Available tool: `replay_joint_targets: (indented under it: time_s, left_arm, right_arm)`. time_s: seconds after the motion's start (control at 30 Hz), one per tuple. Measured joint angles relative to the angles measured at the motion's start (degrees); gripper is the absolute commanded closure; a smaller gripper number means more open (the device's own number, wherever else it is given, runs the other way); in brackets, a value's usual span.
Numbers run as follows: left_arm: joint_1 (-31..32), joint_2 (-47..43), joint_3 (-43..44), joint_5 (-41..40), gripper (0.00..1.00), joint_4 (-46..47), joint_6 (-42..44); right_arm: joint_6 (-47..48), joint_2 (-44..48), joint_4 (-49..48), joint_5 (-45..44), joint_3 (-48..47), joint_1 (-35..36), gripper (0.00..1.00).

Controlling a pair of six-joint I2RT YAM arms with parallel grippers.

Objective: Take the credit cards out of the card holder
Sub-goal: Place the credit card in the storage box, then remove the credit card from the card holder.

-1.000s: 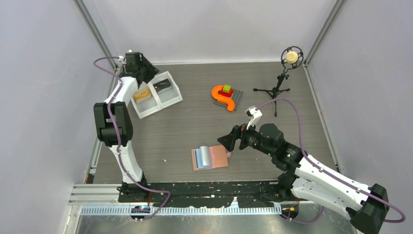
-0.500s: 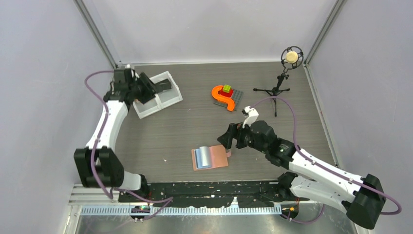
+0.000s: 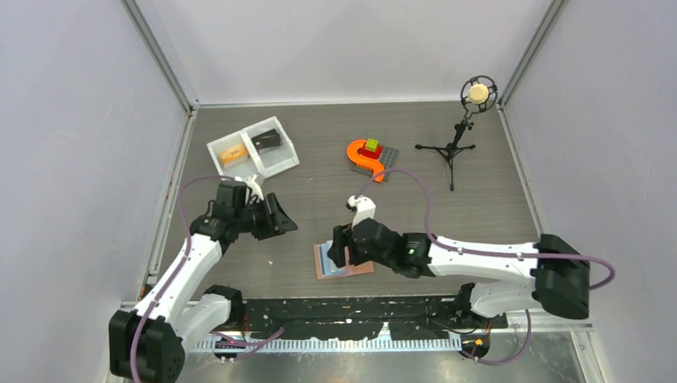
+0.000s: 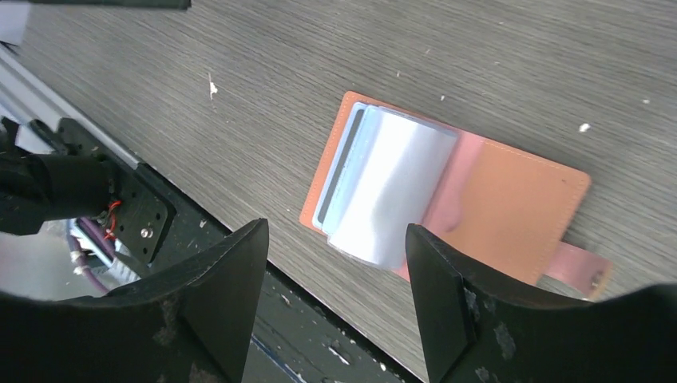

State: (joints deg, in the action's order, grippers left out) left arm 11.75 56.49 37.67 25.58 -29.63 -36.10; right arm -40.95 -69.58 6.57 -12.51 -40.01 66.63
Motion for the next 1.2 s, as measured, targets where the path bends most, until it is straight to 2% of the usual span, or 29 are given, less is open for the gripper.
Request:
replay_joint_targets:
  time_s: [0.17,0.3,0.6,1.2]
  left_arm:
    - [1.11,-7.02,-5.95,0.52,0.47,0.33,0.15]
    - [1.11,-8.76,-8.39,0.59,0.47,0.37,0.46]
    - [1.11,-10.14,-10.86,2.25,0.47,0.63,0.57]
    - [1.11,-11.41,-10.91,2.64,0.47,0.68,0.52]
  right_arm:
    - [-2.43,-10.29,3.67,-6.51,-7.19,4.59,0.14]
    - [-4.09,-16.92,7.78,-11.23,-12.57,6.01,0.11]
    - [-5.81,-24.94,9.38,-12.76,-14.43,6.19,0.18]
    - [-5.99,-28.37,9.75,-12.98,-15.82,6.38,0.23]
